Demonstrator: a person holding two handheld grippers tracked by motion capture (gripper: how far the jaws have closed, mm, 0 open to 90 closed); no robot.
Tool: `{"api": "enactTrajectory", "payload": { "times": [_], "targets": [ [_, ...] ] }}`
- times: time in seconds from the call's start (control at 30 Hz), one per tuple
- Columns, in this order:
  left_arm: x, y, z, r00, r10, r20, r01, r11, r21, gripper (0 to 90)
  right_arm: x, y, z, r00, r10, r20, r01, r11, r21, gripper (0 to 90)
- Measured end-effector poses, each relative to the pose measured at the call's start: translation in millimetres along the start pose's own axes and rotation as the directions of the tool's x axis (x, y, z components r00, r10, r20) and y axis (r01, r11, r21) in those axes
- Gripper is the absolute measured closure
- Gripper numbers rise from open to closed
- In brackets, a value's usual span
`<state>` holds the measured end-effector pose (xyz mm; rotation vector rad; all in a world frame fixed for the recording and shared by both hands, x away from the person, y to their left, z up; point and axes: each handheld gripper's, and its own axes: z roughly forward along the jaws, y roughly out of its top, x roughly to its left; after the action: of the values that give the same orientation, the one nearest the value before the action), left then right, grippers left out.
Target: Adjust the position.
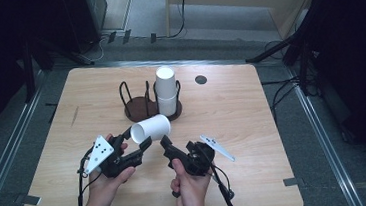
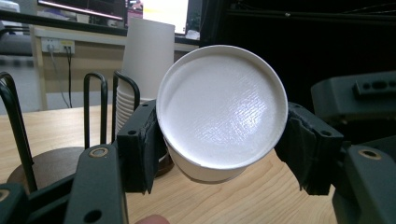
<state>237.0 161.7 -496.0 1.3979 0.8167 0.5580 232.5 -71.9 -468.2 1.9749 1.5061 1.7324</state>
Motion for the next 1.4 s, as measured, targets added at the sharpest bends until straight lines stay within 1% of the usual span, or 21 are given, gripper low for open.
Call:
{"api": "enactTrajectory", "payload": {
  "times": [0.1,0.23,0.33,0.53,0.57,0.6,0.63,0.67,0.77,0.83,0.87,0.9,0.93,1.07,1.17,1.2,1.23,1.3,1.33,1.37,1.4],
  "targets": [
    [-0.5,-1.2,0.1,0.9999,0.011,-0.009,-0.011,0.9999,-0.005,35.4,2.6,1.0,1.6,0.9963,0.082,-0.026,-0.081,0.997,0.014,0.0],
    [-1.9,-2.6,0.8,0.9997,0.02,-0.014,-0.02,0.9997,-0.011,35.3,5.6,1.4,4.5,0.9794,0.197,-0.046,-0.195,0.98,0.036,0.0],
    [-3.5,-3.6,1.3,0.9995,0.027,-0.013,-0.027,0.9995,-0.015,35.3,7.8,1.7,7.2,0.9562,0.283,-0.073,-0.279,0.958,0.061,0.0],
    [-6.6,-4.9,2.3,0.9993,0.036,-0.009,-0.036,0.9992,-0.02,35.3,10.6,3.0,13.4,0.9084,0.406,-0.098,-0.397,0.912,0.099,0.0],
    [-8.1,-5.6,2.8,0.9991,0.041,-0.007,-0.041,0.999,-0.02,35.4,10.5,3.4,14.7,0.898,0.428,-0.102,-0.418,0.902,0.108,0.0],
    [-9.2,-6.0,3.2,0.9989,0.047,-0.008,-0.047,0.9987,-0.021,35.3,10.1,3.5,15.8,0.8907,0.443,-0.102,-0.432,0.895,0.114,0.0],
    [-9.7,-6.2,3.3,0.9988,0.049,-0.007,-0.049,0.9986,-0.02,35.3,9.8,3.8,17.5,0.8763,0.472,-0.098,-0.46,0.88,0.122,0.0],
    [-9.7,-6.2,3.3,0.9988,0.049,-0.007,-0.049,0.9986,-0.02,35.3,9.3,3.9,18.1,0.8691,0.485,-0.099,-0.471,0.872,0.13,0.0],
    [-12.0,-6.8,3.8,0.998,0.062,-0.008,-0.063,0.9977,-0.024,35.3,9.3,4.5,21.9,0.8306,0.548,-0.1,-0.531,0.833,0.151,0.0],
    [-13.1,-7.2,3.8,0.9974,0.072,-0.007,-0.072,0.9971,-0.023,35.4,8.9,3.8,25.1,0.8118,0.576,-0.097,-0.556,0.813,0.172,0.0],
    [-13.1,-7.2,3.8,0.9974,0.072,-0.007,-0.072,0.9971,-0.023,35.4,8.9,3.8,25.1,0.8118,0.576,-0.097,-0.556,0.813,0.172,0.0],
    [-13.6,-7.3,4.0,0.9973,0.073,-0.007,-0.073,0.997,-0.025,35.4,8.7,3.6,27.3,0.8028,0.589,-0.094,-0.569,0.804,0.173,0.0],
    [-14.4,-7.6,4.3,0.9972,0.074,-0.007,-0.074,0.9969,-0.027,35.3,8.2,3.4,28.4,0.7988,0.595,-0.087,-0.576,0.799,0.172,0.0],
    [-16.5,-8.7,4.7,0.9951,0.099,-0.008,-0.099,0.9947,-0.028,35.4,5.4,3.0,32.7,0.7565,0.647,-0.097,-0.624,0.758,0.189,0.0],
    [-17.8,-9.5,5.3,0.9943,0.106,-0.008,-0.106,0.9938,-0.031,35.3,4.9,2.9,36.5,0.7137,0.693,-0.101,-0.665,0.716,0.212,0.0],
    [-18.2,-9.8,5.4,0.9942,0.107,-0.008,-0.107,0.9937,-0.032,35.3,3.1,2.8,38.8,0.6844,0.722,-0.101,-0.69,0.686,0.23,0.0],
    [-18.7,-10.1,5.5,0.9938,0.111,-0.006,-0.111,0.9933,-0.033,35.3,3.1,2.8,38.8,0.6844,0.722,-0.101,-0.69,0.686,0.23,0.0],
    [-19.2,-10.5,5.6,0.993,0.118,-0.008,-0.118,0.9924,-0.035,35.3,2.1,3.4,40.4,0.6609,0.743,-0.109,-0.708,0.665,0.236,0.1],
    [-19.2,-10.5,5.5,0.9928,0.12,-0.007,-0.12,0.9921,-0.037,35.3,1.7,3.6,41.0,0.6556,0.747,-0.11,-0.712,0.66,0.237,0.3],
    [-19.2,-10.4,5.5,0.9928,0.12,-0.007,-0.12,0.9921,-0.037,35.3,1.4,3.8,41.5,0.6461,0.755,-0.111,-0.719,0.651,0.243,0.5],
    [-19.1,-10.4,5.4,0.9928,0.119,-0.006,-0.12,0.9921,-0.038,35.3,1.0,3.5,42.2,0.6399,0.76,-0.113,-0.724,0.646,0.244,0.7]
  ]
}}
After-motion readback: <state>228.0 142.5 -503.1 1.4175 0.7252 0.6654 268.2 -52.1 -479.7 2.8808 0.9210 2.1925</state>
